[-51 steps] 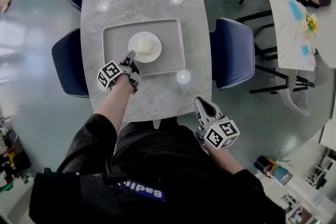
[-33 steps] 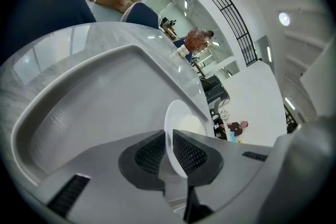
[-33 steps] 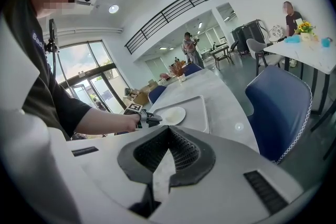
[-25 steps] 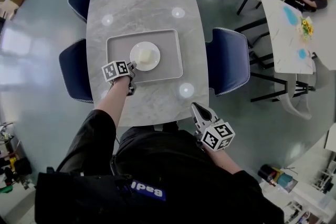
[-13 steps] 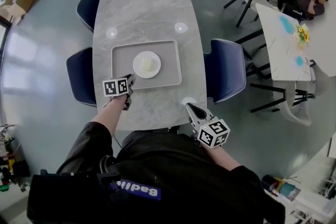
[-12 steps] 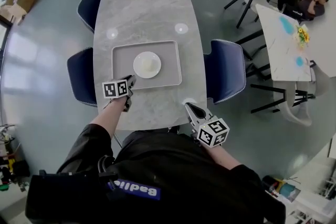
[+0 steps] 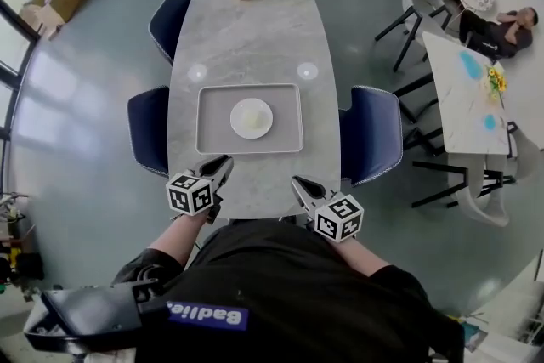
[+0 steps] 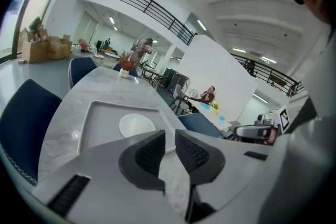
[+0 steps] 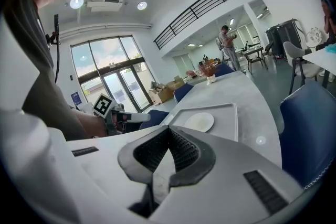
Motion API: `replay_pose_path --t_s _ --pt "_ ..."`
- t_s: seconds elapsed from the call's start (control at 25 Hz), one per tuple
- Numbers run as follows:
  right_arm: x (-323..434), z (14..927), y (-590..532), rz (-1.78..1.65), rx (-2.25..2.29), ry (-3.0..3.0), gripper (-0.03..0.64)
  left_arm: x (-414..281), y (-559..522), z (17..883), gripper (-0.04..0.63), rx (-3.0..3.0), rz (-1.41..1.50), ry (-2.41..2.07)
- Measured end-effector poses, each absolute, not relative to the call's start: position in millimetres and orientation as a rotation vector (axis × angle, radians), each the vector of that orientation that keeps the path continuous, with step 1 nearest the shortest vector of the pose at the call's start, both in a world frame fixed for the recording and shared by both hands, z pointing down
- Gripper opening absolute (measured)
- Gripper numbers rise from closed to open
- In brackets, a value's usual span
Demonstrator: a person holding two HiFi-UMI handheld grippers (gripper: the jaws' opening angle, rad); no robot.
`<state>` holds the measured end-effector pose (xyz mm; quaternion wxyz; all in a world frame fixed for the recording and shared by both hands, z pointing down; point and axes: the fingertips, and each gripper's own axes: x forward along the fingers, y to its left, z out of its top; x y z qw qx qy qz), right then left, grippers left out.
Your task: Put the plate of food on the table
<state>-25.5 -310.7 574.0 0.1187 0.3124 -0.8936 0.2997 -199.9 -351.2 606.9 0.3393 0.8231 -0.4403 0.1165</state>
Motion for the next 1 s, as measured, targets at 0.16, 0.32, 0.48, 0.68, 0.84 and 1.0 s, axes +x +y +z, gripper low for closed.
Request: replay_pose_path --t_s 0.16,0.32,0.48,0.68,0.84,1.0 --pt "-40 567 -311 0.823 0.845 -2.637 0.011 -173 -329 571 0.064 2.303 0.297 -1.048" --pt "-49 561 -309 0.775 0.800 -2.655 0.011 -145 -314 535 0.026 2.444 0.214 -0.975" --pt "-56 555 -308 0.743 0.768 -2.665 0.011 -129 -299 512 0.011 2.560 0.229 -0.884" --pt "-68 550 -306 0.707 0.720 -2.680 0.011 -130 -289 508 0.009 2.577 0.209 -0.857" --pt "-76 544 -303 0.671 0.678 -2.698 0.011 -133 -286 507 0.009 2.574 0.192 -0.851" --pt "-82 538 -300 0.634 0.641 -2.713 0.011 -135 -285 505 0.009 2.577 0.187 -0.842"
